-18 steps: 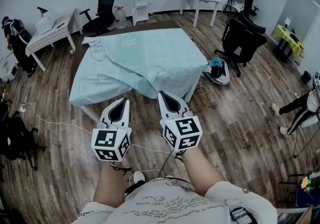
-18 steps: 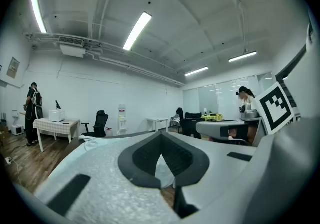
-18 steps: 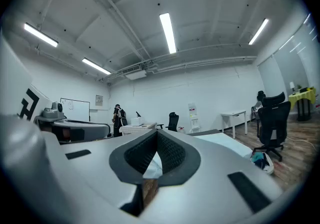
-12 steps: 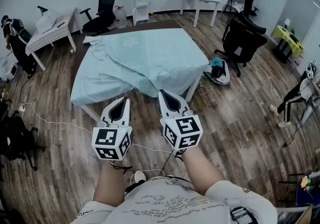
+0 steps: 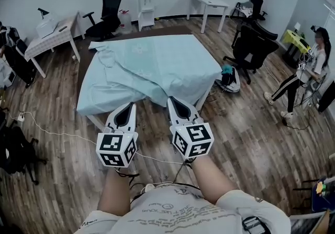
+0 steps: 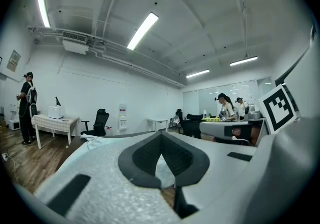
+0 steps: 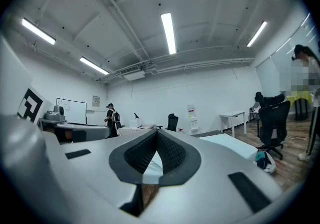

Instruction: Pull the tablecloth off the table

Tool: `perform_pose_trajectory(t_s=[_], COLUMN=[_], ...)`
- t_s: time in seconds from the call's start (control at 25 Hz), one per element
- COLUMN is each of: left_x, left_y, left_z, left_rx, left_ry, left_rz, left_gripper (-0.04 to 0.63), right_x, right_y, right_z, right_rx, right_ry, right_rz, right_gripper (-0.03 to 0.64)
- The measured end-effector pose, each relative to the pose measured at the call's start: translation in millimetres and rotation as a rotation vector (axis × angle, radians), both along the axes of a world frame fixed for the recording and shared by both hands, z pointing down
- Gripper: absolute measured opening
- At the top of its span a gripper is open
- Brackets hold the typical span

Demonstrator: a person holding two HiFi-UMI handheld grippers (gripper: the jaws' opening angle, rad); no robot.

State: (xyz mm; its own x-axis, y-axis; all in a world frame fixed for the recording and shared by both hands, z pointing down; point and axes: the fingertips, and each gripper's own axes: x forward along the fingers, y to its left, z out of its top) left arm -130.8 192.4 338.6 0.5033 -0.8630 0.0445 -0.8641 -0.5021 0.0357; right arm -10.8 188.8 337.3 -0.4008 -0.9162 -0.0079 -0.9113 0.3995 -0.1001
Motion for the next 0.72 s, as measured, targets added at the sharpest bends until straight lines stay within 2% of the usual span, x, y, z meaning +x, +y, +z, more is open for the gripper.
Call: perform_pose_trajectory(t_s=[0.4, 0.72], left_x=[-66.4, -84.3], left_y=[-20.9, -42.6], left_z=[12.8, 21.8], left_rx=[-0.018, -0.04], left_ry=[0.02, 0.048], left_rz=[0.073, 0.101], left_gripper=[0.014, 0.014], right_x=[-49.4, -59.7], right_y=[-9.9, -26.2], right_z=[9.0, 13.7], right_rx=[-0.005, -0.011], right_ry=[-0.044, -0.021], right_rz=[0.106, 0.141], right_gripper=[0.012, 0.012])
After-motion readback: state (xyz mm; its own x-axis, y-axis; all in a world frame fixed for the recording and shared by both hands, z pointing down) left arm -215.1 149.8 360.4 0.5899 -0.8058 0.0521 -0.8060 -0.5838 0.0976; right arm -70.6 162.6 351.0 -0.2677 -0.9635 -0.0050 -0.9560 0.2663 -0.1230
